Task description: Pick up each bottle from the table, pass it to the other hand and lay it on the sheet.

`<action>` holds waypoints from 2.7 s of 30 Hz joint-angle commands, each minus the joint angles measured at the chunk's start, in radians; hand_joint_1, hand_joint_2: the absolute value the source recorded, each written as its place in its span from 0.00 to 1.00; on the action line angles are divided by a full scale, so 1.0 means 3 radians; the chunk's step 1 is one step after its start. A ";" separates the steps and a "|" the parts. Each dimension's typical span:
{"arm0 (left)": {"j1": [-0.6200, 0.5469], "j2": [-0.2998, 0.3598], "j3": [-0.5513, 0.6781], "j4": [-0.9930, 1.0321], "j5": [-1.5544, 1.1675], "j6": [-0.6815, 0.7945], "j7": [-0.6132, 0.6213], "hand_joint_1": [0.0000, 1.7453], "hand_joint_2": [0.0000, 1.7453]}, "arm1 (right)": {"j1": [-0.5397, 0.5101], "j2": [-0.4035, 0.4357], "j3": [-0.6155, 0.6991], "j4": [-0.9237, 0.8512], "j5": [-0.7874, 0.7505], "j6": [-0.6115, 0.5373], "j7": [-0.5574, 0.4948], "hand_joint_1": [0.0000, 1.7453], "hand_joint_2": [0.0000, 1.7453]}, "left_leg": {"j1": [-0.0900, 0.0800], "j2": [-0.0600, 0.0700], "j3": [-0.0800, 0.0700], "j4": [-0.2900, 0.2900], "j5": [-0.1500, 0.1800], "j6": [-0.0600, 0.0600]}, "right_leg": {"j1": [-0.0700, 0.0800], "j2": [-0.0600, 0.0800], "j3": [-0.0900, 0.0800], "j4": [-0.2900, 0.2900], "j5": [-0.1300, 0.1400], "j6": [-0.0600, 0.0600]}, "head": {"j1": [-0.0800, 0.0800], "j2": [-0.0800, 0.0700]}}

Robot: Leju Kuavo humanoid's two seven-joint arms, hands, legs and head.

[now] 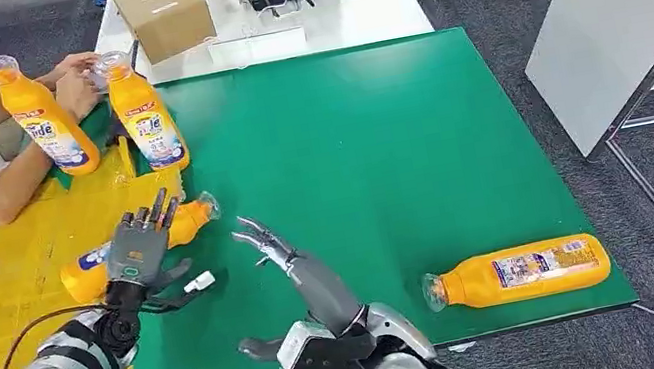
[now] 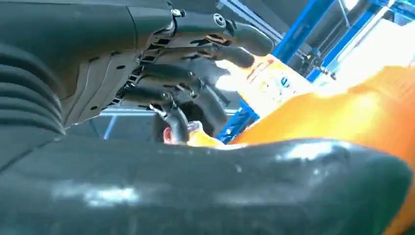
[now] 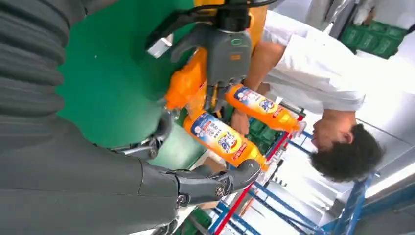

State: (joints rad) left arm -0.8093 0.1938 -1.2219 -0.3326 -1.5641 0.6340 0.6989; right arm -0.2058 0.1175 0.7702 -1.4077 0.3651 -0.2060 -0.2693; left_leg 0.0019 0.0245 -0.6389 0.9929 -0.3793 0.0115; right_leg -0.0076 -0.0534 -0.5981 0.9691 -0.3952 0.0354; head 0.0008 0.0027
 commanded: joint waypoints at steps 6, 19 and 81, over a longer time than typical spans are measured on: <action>-0.0121 0.0144 0.0118 -0.0036 -0.0022 0.0189 -0.0002 0.00 1.00 | -0.0055 -0.0146 -0.0060 0.0031 0.0174 -0.0061 0.0104 0.00 1.00 | 0.0005 -0.0005 0.0007 0.0003 -0.0009 -0.0002 | 0.0002 0.0012 0.0010 0.0001 -0.0009 -0.0004 | 0.0001 0.0000; 0.2674 -0.0783 0.3841 -0.3717 0.4628 -0.2395 -0.3447 0.00 1.00 | 0.0572 -0.1477 -0.1094 -0.0701 0.2123 0.0032 0.0759 0.00 0.00 | -0.0024 -0.0001 0.0018 0.0003 -0.0046 0.0020 | -0.0029 0.0024 -0.0002 -0.0014 -0.0034 0.0027 | 0.0005 0.0000; 0.2704 -0.0930 0.3526 -0.3591 0.5206 -0.2668 -0.3452 0.00 1.00 | 0.0052 -0.1488 -0.1332 0.1248 0.2541 0.0564 0.0956 0.94 1.00 | -0.0024 0.0013 0.0030 -0.0004 -0.0050 0.0031 | -0.0026 0.0031 0.0037 -0.0026 -0.0025 0.0041 | -0.0001 0.0000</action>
State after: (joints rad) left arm 0.0477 -0.0835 -0.1400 -1.4874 -0.0092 -0.1663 -0.3445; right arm -0.0485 -0.4600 0.2640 -1.3156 1.1036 -0.0542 0.0065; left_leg -0.0079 0.0275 -0.6342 0.9933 -0.3938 0.0225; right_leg -0.0174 -0.0490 -0.5919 0.9647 -0.4035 0.0494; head 0.0004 0.0027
